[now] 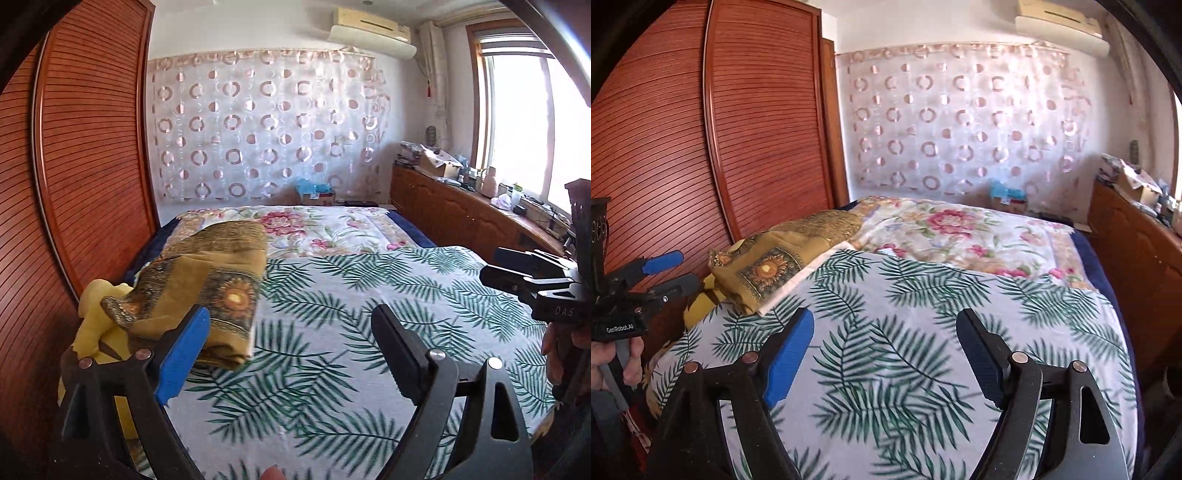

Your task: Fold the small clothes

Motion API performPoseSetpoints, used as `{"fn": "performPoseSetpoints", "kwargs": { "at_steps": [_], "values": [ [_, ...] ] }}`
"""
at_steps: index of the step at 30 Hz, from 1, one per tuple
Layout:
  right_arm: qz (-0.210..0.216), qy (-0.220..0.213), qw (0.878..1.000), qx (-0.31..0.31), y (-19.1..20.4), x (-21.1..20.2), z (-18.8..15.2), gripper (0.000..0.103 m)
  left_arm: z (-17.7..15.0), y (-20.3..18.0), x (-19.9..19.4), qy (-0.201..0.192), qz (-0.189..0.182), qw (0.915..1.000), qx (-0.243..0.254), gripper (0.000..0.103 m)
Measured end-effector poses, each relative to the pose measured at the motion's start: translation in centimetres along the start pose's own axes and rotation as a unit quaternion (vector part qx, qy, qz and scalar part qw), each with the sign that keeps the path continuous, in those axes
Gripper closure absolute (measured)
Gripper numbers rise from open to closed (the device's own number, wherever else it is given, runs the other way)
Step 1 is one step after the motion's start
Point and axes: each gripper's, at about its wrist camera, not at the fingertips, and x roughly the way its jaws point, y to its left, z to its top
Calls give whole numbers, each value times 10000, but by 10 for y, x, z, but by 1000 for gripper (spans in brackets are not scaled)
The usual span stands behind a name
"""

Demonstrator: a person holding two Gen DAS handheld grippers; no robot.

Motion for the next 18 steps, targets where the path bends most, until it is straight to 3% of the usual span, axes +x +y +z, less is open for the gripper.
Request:
{"fn": "performPoseSetpoints", "kwargs": {
  "at_steps": [5,12,18],
  "values": [
    [-354,-105,9991,197,-1,-34,-7,22,1,-24,-4,87,-116,9999,15,14],
    [-770,-384,9958,305,4,-81,-14,22,16,-50,-22,-126,-298,9994,115,14],
    [-988,-565,9927,397,6,-93,-14,22,37,-63,-41,-312,-334,9988,167,14]
  ]
}}
